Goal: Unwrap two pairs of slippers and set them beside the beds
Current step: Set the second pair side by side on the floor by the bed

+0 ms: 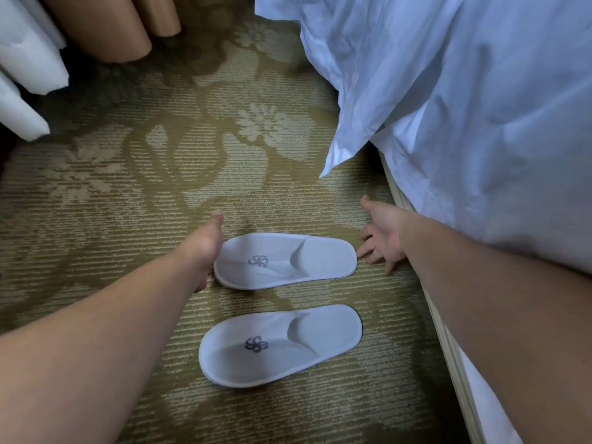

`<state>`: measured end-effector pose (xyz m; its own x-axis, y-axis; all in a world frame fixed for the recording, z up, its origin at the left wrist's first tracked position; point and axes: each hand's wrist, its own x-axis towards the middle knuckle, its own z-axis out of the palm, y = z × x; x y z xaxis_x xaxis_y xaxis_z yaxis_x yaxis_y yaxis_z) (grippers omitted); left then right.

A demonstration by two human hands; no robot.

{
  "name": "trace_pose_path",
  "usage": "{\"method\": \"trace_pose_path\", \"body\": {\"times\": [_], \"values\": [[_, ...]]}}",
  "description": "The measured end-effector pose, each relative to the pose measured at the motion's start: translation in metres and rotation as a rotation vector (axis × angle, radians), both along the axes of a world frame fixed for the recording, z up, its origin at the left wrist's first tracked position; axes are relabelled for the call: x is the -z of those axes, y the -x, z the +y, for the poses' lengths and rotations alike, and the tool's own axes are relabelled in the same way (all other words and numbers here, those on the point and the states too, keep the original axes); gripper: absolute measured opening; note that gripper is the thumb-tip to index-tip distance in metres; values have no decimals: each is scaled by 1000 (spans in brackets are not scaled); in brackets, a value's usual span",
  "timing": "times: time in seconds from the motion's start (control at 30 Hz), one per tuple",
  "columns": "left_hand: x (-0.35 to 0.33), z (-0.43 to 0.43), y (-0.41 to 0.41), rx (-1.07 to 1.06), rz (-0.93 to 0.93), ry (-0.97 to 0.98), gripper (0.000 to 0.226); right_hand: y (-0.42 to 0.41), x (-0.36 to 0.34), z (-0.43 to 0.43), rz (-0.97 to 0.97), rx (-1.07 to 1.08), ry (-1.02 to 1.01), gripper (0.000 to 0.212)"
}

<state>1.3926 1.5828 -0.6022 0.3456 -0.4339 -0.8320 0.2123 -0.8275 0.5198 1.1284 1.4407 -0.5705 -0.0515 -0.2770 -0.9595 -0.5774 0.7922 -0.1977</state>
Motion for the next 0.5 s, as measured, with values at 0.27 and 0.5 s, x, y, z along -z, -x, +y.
{"method": "trace_pose_path", "body": {"times": [0.27, 0.5], "values": [[-4, 0, -4, -84, 126, 3, 93, -1, 2, -6, 93, -10, 16, 109], [-2, -1, 12, -7, 69, 35, 81, -5, -5, -8, 71, -9, -9, 113]]}}
